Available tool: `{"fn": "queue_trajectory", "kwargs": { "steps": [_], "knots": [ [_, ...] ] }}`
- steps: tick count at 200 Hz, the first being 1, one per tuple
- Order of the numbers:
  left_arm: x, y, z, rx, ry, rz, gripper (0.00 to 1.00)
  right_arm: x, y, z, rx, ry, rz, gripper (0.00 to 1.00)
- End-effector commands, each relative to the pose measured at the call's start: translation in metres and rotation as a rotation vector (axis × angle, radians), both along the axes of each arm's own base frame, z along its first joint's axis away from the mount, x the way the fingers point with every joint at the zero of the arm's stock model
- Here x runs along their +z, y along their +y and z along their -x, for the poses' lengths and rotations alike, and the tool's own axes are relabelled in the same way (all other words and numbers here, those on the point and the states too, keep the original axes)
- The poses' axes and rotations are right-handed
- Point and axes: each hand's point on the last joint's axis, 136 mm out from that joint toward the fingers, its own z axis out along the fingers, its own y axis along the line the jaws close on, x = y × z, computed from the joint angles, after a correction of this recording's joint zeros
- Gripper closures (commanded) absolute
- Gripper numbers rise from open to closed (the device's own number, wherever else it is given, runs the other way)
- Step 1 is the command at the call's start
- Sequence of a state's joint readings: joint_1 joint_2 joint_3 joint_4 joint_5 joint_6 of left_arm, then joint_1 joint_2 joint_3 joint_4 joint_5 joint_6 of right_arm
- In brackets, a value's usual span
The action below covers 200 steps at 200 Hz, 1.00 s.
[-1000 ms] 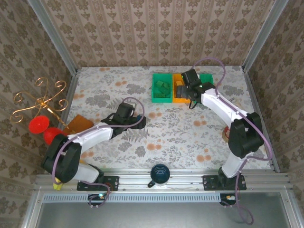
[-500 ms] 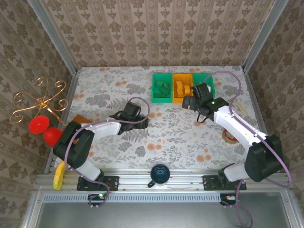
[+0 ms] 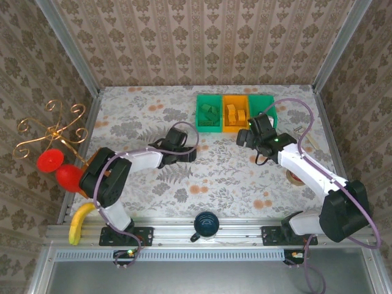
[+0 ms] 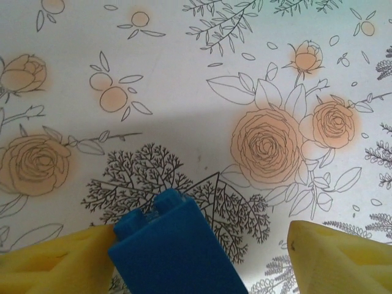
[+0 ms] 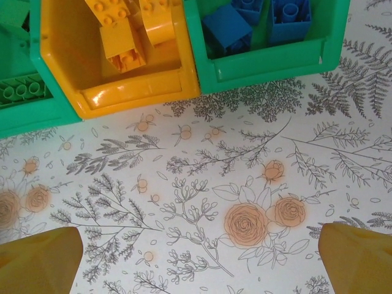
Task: Sort the legos into containers by color
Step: Pick up the lego from the center of the table.
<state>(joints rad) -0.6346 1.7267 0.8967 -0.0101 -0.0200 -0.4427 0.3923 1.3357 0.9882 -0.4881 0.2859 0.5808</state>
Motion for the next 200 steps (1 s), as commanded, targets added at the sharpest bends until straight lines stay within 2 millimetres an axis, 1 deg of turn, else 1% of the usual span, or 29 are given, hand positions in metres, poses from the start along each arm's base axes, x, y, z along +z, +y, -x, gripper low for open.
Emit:
{"fn": "queue_trajectory", "kwargs": {
  "steps": [1,34,59,92,117,150,175,200],
  "knots": [
    [0.002,-0.006,-0.008,-0.042,-0.025,-0.033,0.28,0.005,-0.003,-0.002,-0.033,-0.031,0.006,0.0],
    [-0.002,-0.005,-0.01,-0.052,-0.014,-0.078,0.3,0.002,-0.004,0.0,-0.037,-0.02,0.009,0.0],
    [-0.006,-0.003,-0.009,-0.057,-0.006,-0.099,0.35,0.004,-0.005,0.001,-0.041,-0.025,0.006,0.0],
    [-0.016,0.005,-0.01,-0.057,0.004,-0.161,0.4,0.007,-0.005,0.002,-0.044,-0.03,0.003,0.0],
    [-0.022,0.01,-0.01,-0.054,0.01,-0.201,0.48,0.009,-0.008,0.005,-0.049,-0.03,0.008,0.0],
    [-0.027,0.013,-0.01,-0.062,0.018,-0.231,0.63,0.011,-0.01,0.006,-0.055,-0.033,0.016,0.0],
    [-0.023,0.011,-0.011,-0.071,0.005,-0.229,0.72,0.012,-0.01,0.006,-0.058,-0.034,0.016,0.0],
    [-0.01,0.006,-0.015,-0.082,-0.03,-0.211,0.79,0.01,-0.016,0.007,-0.078,-0.027,0.041,0.0]
  ]
}}
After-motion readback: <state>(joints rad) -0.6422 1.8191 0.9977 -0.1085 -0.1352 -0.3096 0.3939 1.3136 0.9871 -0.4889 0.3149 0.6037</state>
